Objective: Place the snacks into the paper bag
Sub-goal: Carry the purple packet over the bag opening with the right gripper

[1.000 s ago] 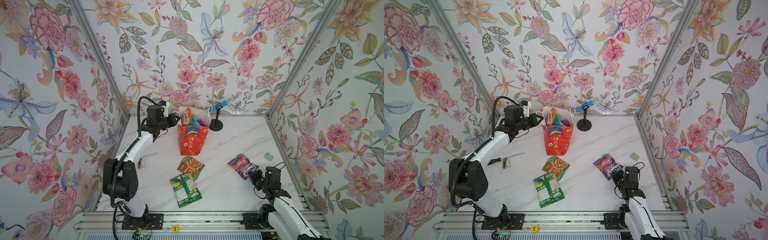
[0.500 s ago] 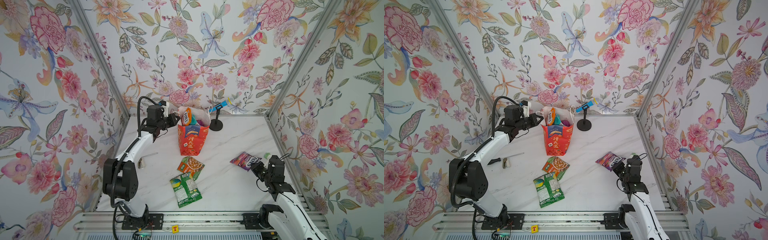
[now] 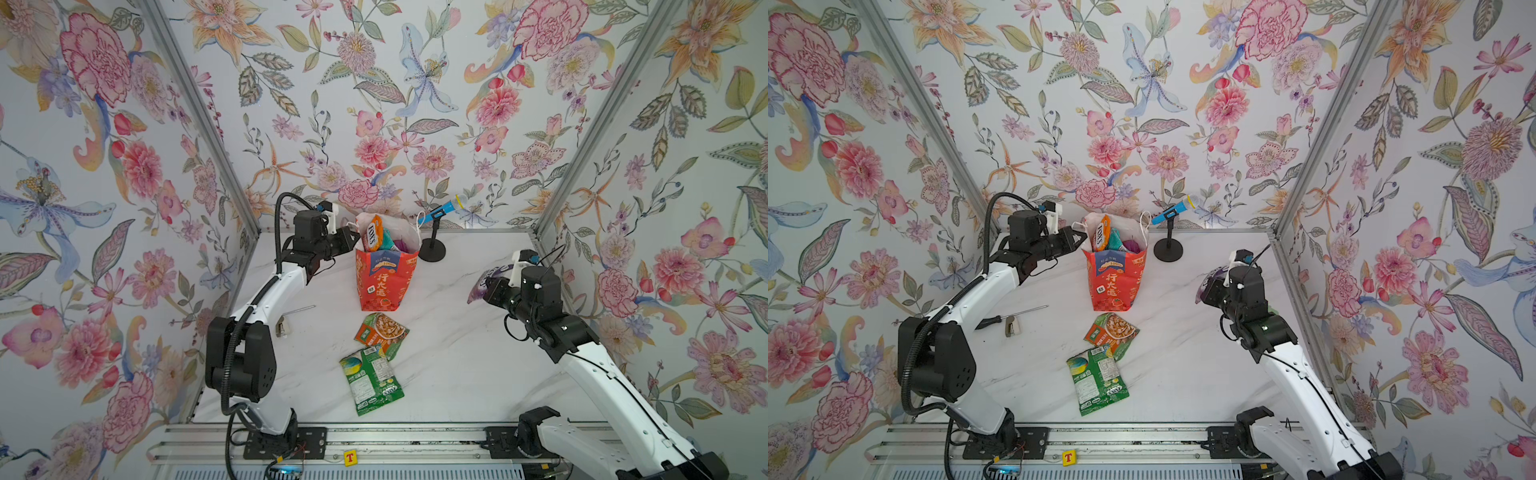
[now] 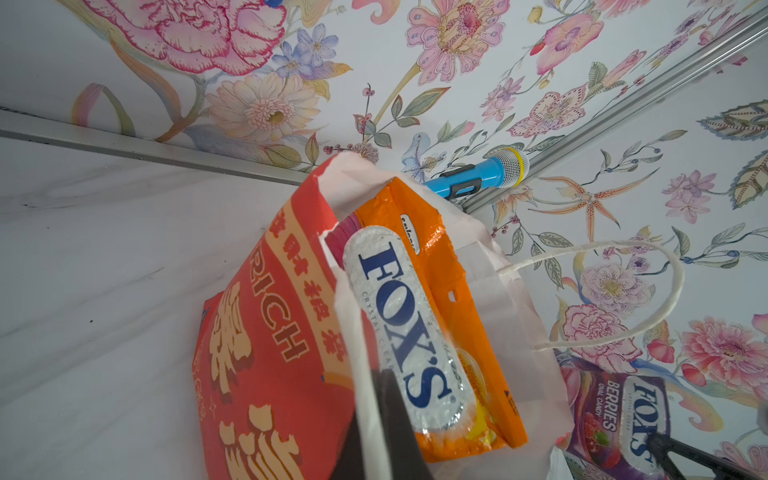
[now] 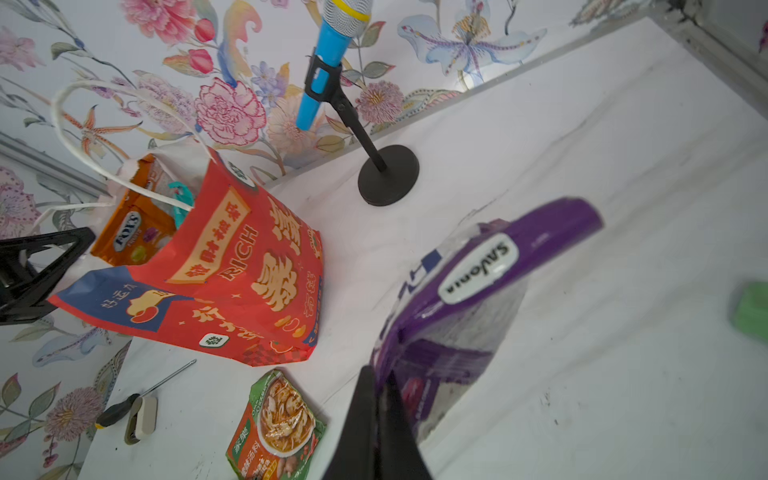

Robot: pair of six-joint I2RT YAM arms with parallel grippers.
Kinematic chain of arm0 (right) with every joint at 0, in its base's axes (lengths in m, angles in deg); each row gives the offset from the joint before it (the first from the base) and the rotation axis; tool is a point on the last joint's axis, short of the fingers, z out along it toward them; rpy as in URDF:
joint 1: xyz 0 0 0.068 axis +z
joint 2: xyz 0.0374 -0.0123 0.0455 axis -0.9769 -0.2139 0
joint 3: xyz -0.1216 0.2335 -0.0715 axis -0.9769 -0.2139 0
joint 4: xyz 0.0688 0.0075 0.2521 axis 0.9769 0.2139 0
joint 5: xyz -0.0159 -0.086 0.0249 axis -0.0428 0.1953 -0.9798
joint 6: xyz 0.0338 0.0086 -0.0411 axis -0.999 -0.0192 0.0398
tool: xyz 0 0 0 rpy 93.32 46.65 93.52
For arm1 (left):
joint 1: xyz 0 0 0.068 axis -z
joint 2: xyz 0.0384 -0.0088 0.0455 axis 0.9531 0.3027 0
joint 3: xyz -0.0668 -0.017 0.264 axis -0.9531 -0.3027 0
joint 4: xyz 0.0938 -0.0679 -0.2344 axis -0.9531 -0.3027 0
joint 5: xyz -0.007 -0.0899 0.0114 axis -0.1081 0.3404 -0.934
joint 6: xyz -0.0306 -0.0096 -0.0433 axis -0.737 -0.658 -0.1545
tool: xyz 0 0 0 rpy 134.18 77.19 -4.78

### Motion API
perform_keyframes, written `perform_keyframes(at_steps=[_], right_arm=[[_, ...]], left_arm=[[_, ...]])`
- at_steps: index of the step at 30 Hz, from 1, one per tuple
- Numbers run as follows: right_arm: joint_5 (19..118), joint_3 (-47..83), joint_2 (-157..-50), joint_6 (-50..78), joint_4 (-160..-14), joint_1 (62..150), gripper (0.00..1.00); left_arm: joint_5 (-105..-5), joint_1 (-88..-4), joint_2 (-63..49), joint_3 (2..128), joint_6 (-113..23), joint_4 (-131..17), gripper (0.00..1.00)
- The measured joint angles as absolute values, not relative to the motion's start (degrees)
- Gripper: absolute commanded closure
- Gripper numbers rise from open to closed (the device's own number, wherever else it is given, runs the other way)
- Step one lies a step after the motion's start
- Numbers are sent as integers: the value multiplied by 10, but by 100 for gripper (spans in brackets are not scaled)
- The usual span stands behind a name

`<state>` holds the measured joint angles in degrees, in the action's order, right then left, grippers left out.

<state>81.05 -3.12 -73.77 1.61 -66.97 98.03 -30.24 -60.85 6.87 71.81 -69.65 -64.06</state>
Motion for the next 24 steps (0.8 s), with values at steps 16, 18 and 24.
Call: perform_keyframes(at_steps=[16,18,24], right_arm=[[748,261,-900,129,-649,1055,100],[718,309,-928,142,-644,1066,100],[614,414,-997,168,-637,1106,100]], left_arm=[[-303,-608,69,718,-696,-641,100],[-303,-608,69,718,-696,-641,100],[-303,-608,69,718,-696,-641,100]])
